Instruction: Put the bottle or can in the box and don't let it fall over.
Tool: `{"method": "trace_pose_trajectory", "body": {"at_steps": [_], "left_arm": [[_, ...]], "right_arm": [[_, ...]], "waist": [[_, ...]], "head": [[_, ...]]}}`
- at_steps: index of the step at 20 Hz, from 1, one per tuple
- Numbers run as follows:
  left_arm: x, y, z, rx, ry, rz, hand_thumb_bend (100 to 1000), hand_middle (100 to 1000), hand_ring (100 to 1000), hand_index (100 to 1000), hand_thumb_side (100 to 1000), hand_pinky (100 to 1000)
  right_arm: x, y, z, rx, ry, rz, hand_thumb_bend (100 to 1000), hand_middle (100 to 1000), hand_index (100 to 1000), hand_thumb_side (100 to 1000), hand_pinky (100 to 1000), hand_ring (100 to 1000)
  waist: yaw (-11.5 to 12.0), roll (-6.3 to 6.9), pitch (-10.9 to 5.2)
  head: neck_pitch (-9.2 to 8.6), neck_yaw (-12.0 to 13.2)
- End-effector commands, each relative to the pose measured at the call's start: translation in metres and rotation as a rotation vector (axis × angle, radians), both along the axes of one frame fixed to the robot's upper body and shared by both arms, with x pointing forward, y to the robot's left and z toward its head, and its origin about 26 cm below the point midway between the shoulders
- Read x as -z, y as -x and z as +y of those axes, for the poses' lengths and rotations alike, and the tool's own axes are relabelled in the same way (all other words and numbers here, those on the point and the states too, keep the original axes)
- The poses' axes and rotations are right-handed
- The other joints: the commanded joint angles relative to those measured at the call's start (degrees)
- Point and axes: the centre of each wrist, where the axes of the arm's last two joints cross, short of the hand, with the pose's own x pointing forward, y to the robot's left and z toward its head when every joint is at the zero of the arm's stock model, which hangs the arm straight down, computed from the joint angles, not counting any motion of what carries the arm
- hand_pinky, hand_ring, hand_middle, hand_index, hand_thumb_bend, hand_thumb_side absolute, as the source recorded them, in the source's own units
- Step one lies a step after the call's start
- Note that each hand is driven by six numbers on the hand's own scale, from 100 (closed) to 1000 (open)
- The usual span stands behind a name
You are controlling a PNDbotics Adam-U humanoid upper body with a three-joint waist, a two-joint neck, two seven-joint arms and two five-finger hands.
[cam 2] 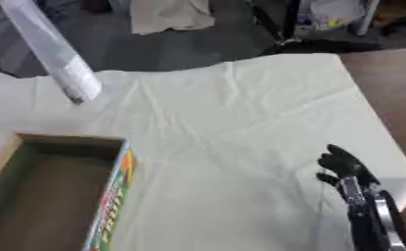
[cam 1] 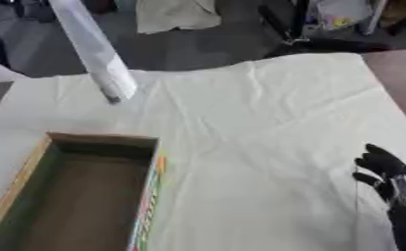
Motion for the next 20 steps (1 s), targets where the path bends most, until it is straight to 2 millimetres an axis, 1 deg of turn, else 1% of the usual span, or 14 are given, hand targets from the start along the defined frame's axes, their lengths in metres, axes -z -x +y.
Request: {"method": "trace_pose_trajectory", "body": {"at_steps": [1,6,11,20], "left_arm": [[-0.023,0.021,0.007,0.012,0.003,-0.059,100,315,319,317,100,677],[-0.027,0.032,0.002,0.045,0.005,-0.062,100,315,320,324,100,676],[-0.028,0.038,-0.001,0.054,0.008,-0.059,100,315,319,325,100,673],[-0.030,0.049,0.002,0.065,0.008,-0.061,100,315,319,325,100,671]], "right_arm": [[-0.005,0.002,-0.006,0.001,0.013,-0.019,100,898,749,820,782,842],[-0.004,0.005,-0.013,0.013,0.007,-0.012,100,898,749,809,782,842],[-0.003,0.008,-0.020,0.021,-0.001,-0.013,100,899,749,798,782,843],[-0.002,0.012,-0.029,0.047,-0.018,-0.008,100,900,749,789,782,843]], "waist": [[0.37,-0.15,-1.94],[1.05,-0.52,-3.39],[1.43,-1.02,-4.60],[2.11,-1.82,-5.89]], "head": [[0.90,-0.73],[2.53,-1.82],[3.91,-2.27],[5.56,-3.50]]}}
